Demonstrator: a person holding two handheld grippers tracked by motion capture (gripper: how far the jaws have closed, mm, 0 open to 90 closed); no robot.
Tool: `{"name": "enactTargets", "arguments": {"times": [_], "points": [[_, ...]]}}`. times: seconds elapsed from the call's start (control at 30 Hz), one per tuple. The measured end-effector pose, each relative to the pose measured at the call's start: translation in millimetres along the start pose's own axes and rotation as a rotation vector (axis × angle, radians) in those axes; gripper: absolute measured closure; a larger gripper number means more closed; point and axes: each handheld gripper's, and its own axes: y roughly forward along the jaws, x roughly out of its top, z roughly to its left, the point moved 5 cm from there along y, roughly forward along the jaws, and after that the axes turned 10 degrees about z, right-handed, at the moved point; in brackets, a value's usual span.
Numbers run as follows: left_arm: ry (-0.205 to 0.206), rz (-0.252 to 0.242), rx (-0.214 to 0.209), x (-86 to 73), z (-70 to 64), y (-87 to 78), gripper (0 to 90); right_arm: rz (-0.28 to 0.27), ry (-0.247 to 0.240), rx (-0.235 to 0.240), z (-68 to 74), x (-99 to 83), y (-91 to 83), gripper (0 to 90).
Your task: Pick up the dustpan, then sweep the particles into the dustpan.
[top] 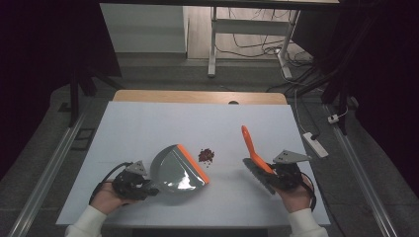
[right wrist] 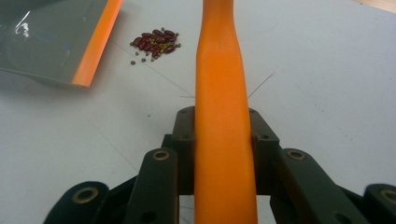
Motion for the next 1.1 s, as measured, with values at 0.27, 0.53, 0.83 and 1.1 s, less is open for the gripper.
{"name": "enactTargets", "arguments": {"times": [0.27,0.53,0.83,1.1], "points": [[0.010,0.007,-0.010,1.6,-1.6,1.1,61.8,0.001,-0.014,0.003,5.4,8.4,6.2,70.0],[0.015,0.020,-0.025,4.4,0.2,3.4,61.8,0.018,-0.053,0.025,14.9,33.6,24.9,70.0],[0.012,0.030,-0.038,5.7,0.6,5.7,61.8,0.021,-0.074,0.027,21.4,74.6,42.6,70.0],[0.008,0.035,-0.044,6.7,0.2,7.4,61.8,0.035,-0.067,0.049,21.8,97.1,61.8,70.0]]}}
